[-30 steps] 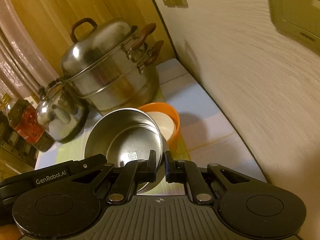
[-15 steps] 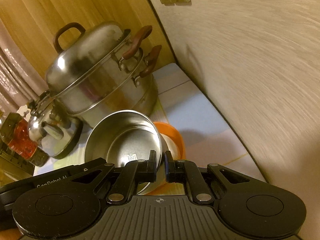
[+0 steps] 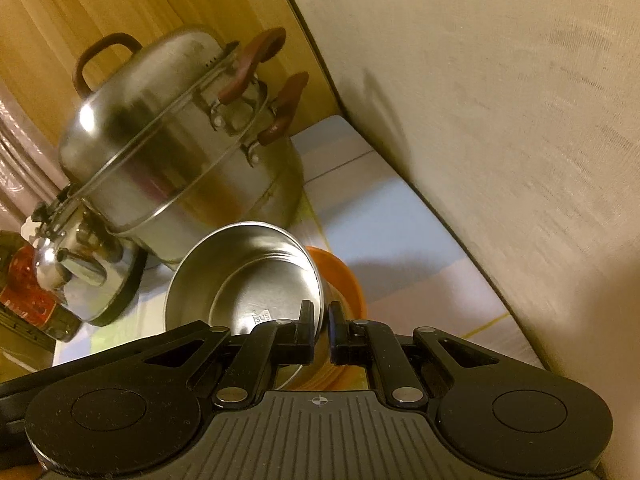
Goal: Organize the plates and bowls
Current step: 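Lower the steel bowl into the orange bowl with both grippers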
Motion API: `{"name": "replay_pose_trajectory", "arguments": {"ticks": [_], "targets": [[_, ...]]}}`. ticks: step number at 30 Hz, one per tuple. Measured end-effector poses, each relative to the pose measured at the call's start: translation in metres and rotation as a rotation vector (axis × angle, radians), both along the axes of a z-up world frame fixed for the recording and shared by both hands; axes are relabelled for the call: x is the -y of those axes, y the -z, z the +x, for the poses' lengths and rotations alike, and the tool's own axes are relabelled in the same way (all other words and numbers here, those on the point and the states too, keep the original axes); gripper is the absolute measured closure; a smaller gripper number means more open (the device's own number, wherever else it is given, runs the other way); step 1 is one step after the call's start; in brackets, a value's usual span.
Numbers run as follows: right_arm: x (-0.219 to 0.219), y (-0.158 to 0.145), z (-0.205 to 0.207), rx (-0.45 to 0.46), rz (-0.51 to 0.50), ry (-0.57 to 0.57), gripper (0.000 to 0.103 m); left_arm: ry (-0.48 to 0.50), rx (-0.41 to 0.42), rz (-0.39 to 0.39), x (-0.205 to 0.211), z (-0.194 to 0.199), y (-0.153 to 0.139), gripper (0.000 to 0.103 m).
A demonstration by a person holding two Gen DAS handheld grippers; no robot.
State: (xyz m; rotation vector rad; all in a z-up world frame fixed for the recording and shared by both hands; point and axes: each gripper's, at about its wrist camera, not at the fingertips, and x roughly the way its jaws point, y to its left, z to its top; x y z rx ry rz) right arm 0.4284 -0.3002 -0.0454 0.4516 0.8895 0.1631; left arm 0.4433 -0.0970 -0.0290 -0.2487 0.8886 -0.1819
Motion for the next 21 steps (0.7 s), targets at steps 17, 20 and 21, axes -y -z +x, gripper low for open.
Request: {"name": "replay_pose_trajectory", "arguments": {"ticks": [17,20,21], "targets": [[-0.009,0.019,0.011,-0.032,-0.042,-0.025,0.096,0.012,-0.053,0.027,-0.001,0.009,0.017,0.089],[-0.007,0.020,0.010,-0.018,-0.033,-0.024,0.095,0.005,-0.055,0.019,-0.003,0.009,0.016,0.089],[-0.006,0.019,0.009,-0.012,-0.027,-0.025,0.095,0.002,-0.053,0.017,-0.003,0.009,0.015,0.089]]}}
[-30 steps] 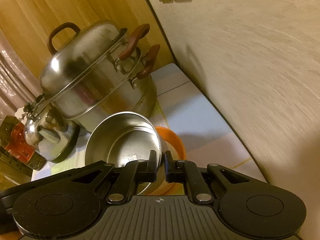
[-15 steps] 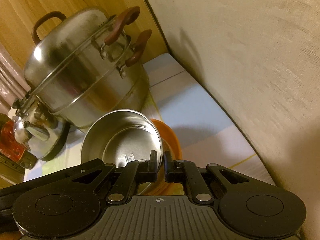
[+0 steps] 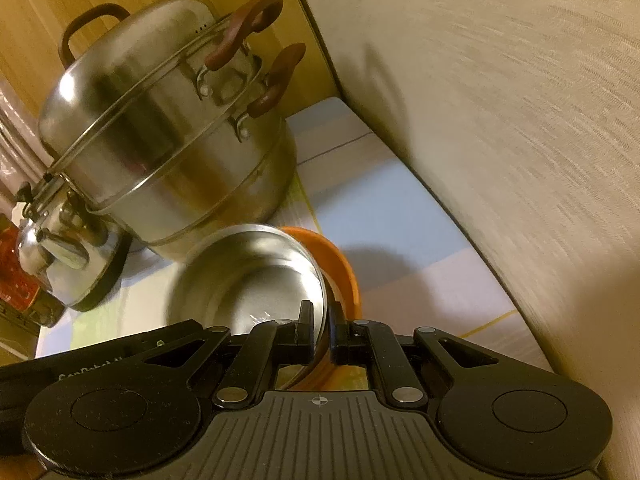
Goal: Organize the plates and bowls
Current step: 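Lower the steel bowl into the orange bowl with both grippers, then close both grippers on the orange bowl rim with the nested bowls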
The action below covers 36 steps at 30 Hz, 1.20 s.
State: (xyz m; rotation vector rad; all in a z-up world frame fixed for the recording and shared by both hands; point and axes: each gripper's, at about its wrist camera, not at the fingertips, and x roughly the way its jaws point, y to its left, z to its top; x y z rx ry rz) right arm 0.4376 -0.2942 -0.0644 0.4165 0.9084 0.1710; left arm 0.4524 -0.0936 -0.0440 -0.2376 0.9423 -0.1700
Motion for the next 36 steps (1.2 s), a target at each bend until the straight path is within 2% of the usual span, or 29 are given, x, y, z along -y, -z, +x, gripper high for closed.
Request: {"name": "replay_pose_trajectory", "arguments": {"ticks": [5,14,22,36], "targets": [[0.005,-0.006,-0.003,0.024,0.009,0.017,0.094,-0.027,0.011,-0.008,-0.009,-0.001,-0.003,0.089],[0.013,-0.015,-0.009,0.095,0.089,0.060,0.094,-0.036,0.050,-0.047,-0.017,-0.002,-0.015,0.089],[0.005,-0.004,-0.004,0.040,0.123,0.033,0.094,-0.004,0.030,-0.081,-0.012,-0.003,-0.005,0.089],[-0.004,0.013,0.002,-0.020,0.083,0.014,0.094,-0.001,0.003,-0.096,-0.012,0.000,0.010,0.089]]}}
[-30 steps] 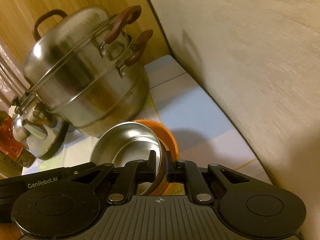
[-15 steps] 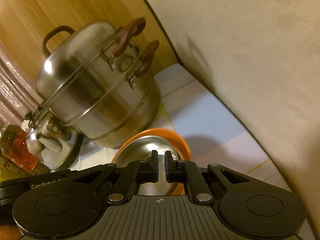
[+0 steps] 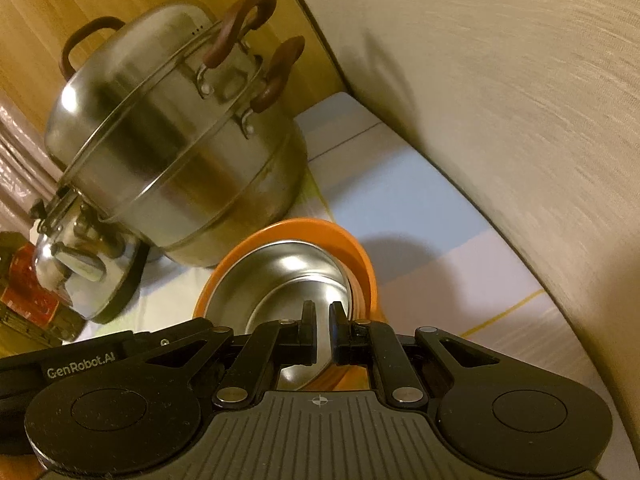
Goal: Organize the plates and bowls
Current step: 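Close both grippers on the orange bowl rim with the nested bowls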
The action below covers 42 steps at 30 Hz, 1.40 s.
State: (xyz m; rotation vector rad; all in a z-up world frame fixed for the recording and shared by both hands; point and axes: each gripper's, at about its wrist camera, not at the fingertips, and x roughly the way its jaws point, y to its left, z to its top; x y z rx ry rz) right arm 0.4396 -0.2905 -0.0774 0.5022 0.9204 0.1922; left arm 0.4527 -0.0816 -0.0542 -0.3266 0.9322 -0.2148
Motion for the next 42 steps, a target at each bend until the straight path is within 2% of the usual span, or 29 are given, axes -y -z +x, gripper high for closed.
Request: {"name": "replay_pose_trajectory", "arguments": {"ticks": [9,21,28,32,33,35,36,37,42], "targets": [[0.001,-0.001,-0.005,0.011,0.003,-0.016,0.094,0.003,-0.009,-0.037,-0.004,-0.003,0.002,0.089],[-0.001,-0.003,-0.012,0.018,0.011,-0.023,0.094,0.006,-0.026,-0.010,-0.001,0.001,0.006,0.087],[0.012,-0.017,-0.021,0.071,0.013,0.015,0.094,0.008,-0.019,-0.045,-0.004,-0.009,0.005,0.087],[0.018,-0.023,-0.024,0.099,-0.025,0.033,0.093,-0.010,0.012,-0.029,-0.006,-0.010,0.001,0.087],[0.019,-0.023,-0.024,0.101,-0.033,0.038,0.089,-0.017,0.021,-0.019,-0.007,-0.010,0.000,0.086],[0.023,-0.022,-0.023,0.100,-0.038,0.051,0.064,-0.034,0.037,-0.011,-0.010,-0.008,-0.002,0.078],[0.026,-0.021,-0.023,0.101,-0.033,0.061,0.045,-0.040,0.041,-0.009,-0.012,-0.007,-0.002,0.075],[0.027,-0.020,-0.023,0.102,-0.029,0.070,0.040,-0.046,0.045,-0.005,-0.014,-0.006,-0.002,0.073],[0.029,-0.007,-0.015,0.059,-0.015,0.073,0.040,-0.068,0.011,0.001,-0.018,0.003,0.007,0.069]]}}
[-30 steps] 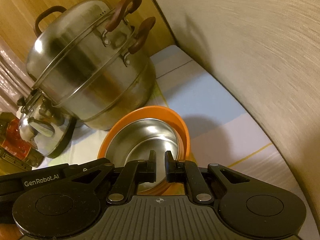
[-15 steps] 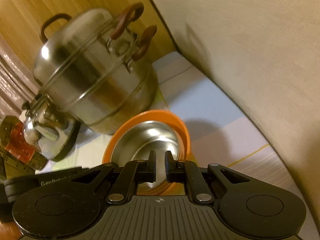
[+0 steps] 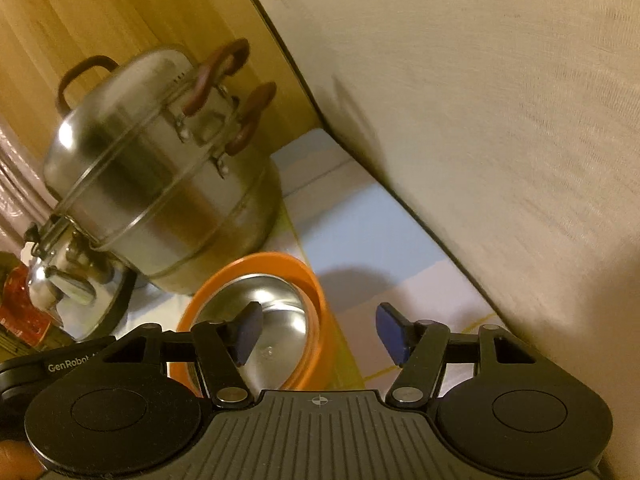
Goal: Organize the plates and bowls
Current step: 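Close both grippers on the orange bowl rim with the nested bowls, then lift the orange bowl stack with both grippers and carry it toward the pink dishes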
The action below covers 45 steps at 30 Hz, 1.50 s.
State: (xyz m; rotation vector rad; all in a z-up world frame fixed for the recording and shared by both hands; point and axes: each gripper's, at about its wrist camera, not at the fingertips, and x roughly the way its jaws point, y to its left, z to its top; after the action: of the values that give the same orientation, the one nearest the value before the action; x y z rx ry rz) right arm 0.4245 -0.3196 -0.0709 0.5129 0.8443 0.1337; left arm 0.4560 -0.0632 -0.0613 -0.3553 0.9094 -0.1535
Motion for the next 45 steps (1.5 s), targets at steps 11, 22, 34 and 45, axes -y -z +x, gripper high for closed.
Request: {"name": "replay_pose_trajectory", "arguments": {"ticks": [11,22,34,45], "targets": [[-0.005,0.034,0.017,-0.086,0.088,0.000,0.040,-0.033,-0.077,-0.097,-0.002,0.013,0.029,0.068],[-0.013,0.050,0.026,-0.112,0.147,0.015,0.040,-0.057,-0.093,-0.155,-0.002,0.021,0.047,0.070],[-0.016,0.062,0.031,-0.121,0.178,0.045,0.053,-0.070,-0.085,-0.171,-0.002,0.023,0.052,0.074],[-0.014,0.069,0.030,-0.119,0.213,0.068,0.067,-0.064,-0.084,-0.153,-0.001,0.024,0.054,0.077]]}}
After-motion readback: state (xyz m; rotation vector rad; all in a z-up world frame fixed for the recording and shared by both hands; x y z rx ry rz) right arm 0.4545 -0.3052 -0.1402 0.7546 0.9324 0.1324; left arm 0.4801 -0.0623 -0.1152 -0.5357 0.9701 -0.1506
